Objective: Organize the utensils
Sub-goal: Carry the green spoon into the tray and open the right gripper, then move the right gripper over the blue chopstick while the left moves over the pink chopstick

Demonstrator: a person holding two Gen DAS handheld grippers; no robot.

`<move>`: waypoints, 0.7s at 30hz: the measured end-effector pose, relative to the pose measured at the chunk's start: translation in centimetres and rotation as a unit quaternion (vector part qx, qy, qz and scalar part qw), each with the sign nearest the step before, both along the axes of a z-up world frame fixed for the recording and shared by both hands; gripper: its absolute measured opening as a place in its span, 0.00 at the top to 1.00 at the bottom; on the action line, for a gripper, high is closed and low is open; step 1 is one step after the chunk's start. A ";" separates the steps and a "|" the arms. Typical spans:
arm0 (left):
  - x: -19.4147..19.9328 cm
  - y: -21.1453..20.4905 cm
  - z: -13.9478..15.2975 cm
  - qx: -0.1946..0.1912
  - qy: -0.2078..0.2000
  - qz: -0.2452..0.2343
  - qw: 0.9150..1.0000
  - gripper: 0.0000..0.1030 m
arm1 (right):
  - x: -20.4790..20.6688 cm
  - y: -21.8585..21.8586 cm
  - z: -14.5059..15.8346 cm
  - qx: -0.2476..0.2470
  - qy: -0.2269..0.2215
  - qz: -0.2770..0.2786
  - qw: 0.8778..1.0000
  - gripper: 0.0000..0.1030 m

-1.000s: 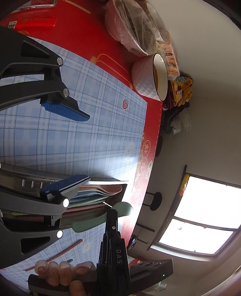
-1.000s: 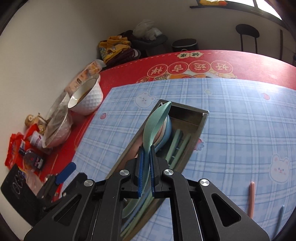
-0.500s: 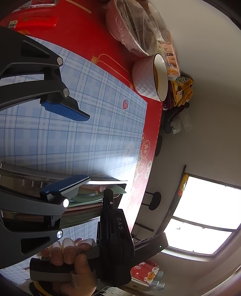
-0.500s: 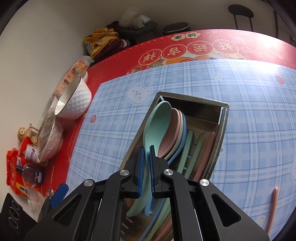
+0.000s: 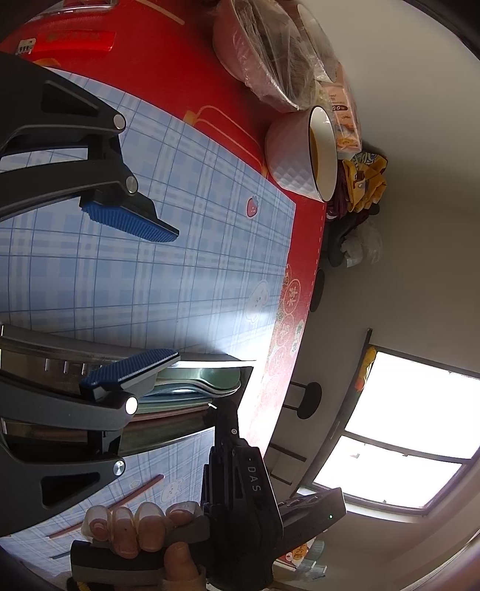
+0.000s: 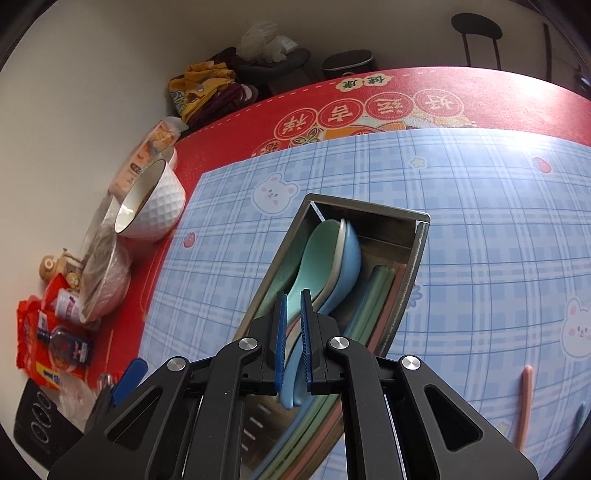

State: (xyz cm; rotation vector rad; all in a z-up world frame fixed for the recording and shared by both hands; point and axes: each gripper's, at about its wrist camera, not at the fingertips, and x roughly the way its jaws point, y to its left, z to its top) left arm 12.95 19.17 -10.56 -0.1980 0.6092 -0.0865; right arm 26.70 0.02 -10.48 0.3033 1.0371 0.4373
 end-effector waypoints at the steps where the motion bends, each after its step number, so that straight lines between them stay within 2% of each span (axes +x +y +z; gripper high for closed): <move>1: 0.0 0.0 0.0 0.000 0.000 0.000 1.000 0.43 | -0.3 -0.3 0.4 -0.002 -0.007 0.000 1.000 0.92; 10: 0.0 -0.4 0.1 0.010 -0.002 -0.001 1.000 0.43 | -5.0 -6.4 3.4 -0.051 -0.086 -0.005 0.995 0.92; 17: -0.2 -1.6 0.9 0.048 0.001 0.006 0.999 0.43 | -8.4 -13.0 2.7 -0.067 -0.096 -0.027 0.993 0.92; 21: -0.9 -2.6 2.6 0.049 -0.002 0.002 0.999 0.43 | -9.6 -16.1 1.4 -0.071 -0.087 -0.036 0.993 0.92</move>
